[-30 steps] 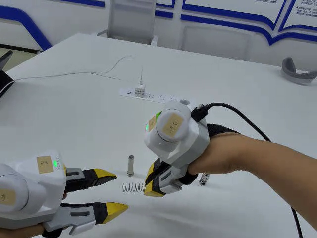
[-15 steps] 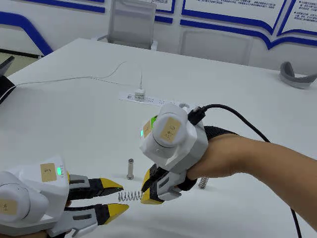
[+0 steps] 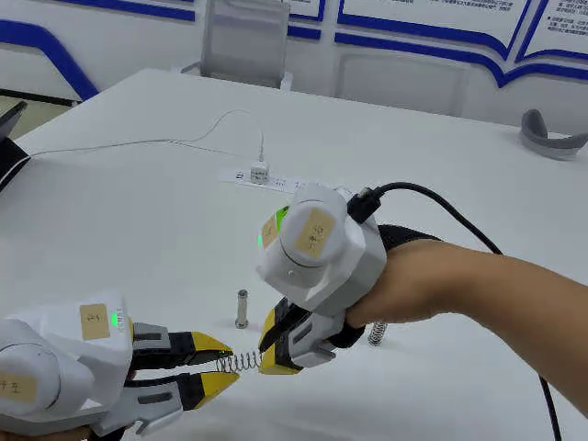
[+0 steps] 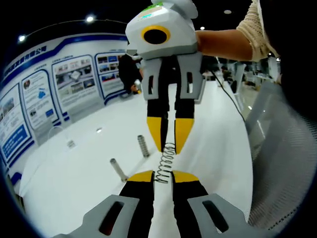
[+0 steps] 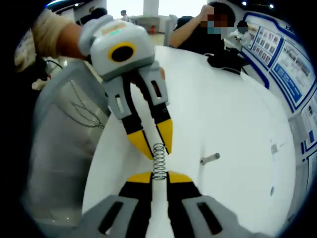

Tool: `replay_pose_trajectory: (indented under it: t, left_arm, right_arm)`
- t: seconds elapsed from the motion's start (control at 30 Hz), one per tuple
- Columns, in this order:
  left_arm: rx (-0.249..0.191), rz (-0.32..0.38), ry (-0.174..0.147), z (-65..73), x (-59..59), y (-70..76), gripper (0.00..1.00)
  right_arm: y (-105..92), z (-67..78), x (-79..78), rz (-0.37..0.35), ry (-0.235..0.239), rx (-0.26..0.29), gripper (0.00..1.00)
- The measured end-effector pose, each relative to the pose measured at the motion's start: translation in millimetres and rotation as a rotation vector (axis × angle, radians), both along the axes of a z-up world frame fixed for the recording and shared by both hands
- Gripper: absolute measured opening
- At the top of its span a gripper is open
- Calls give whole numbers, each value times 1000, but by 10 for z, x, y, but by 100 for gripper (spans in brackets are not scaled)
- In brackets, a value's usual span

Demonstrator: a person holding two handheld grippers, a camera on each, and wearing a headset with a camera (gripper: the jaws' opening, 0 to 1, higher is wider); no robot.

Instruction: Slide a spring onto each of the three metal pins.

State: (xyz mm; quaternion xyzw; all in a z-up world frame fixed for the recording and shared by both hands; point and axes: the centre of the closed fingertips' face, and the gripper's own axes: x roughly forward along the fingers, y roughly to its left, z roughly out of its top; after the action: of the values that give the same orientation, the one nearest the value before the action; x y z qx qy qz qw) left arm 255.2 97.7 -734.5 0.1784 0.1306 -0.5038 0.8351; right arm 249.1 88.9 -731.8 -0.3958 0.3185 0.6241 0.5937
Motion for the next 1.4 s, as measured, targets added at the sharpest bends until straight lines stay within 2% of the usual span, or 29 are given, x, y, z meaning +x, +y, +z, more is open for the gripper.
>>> replay_pose_trajectory:
  t: [0.43, 0.9, 1.2, 1.4]
  left_arm:
    - [0, -7, 12, -33, 1, -22, 11]
    - [-22, -7, 17, 8, -13, -55, 11]
    - [-40, 3, 26, 31, -12, -54, 11]
    - [-41, 2, 26, 47, -21, -55, 11]
  right_arm:
    - [120, 149, -13, 11, -16, 42, 12]
    - [270, 265, -48, 32, -32, 77, 12]
    - [308, 284, -59, 38, -36, 88, 12]
    - [288, 254, -65, 39, -31, 76, 14]
